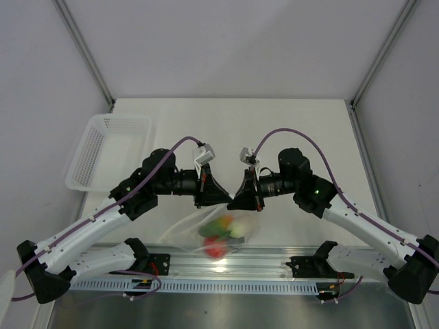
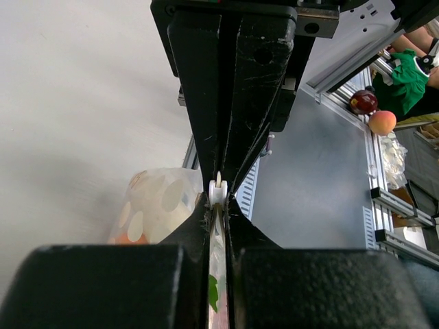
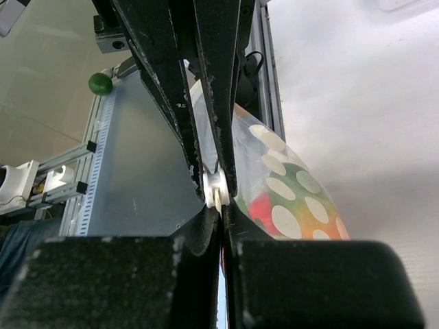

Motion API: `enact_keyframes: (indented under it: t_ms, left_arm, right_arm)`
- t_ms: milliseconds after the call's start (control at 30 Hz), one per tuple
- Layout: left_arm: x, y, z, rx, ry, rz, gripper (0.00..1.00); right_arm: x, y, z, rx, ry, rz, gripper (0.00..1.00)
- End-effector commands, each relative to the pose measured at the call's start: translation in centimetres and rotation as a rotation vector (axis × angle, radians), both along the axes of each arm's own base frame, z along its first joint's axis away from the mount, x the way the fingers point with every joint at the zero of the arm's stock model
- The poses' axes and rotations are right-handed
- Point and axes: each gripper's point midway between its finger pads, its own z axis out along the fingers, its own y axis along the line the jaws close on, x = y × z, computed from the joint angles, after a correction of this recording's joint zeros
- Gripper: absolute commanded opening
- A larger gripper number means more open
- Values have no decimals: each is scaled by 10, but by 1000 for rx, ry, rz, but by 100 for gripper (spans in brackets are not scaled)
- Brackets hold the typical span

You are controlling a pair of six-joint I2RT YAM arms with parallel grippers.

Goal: Place the food in the zip-top bag and seal the zipper
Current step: Zip the zipper food storage bag at the center of the board.

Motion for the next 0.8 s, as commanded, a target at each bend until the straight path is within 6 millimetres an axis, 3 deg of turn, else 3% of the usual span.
enact_keyframes:
  t_ms: [0, 133, 167, 267, 767]
  left_arm:
    - [3, -2, 10, -30, -12, -3, 0]
    - [3, 0, 4, -8, -2, 5, 0]
    - [3, 1, 3, -5, 0, 8, 1]
    - [4, 4, -1, 15, 3, 20, 1]
    - [1, 20, -18, 56, 21, 51, 1]
  right_arm:
    - [0, 1, 11, 45, -56, -9, 0]
    - [8, 1, 17, 88, -59, -72, 0]
    - [9, 3, 29, 139, -72, -77, 0]
    - [9, 6, 36, 189, -55, -80, 0]
    - [32, -3, 39, 222, -21, -167, 0]
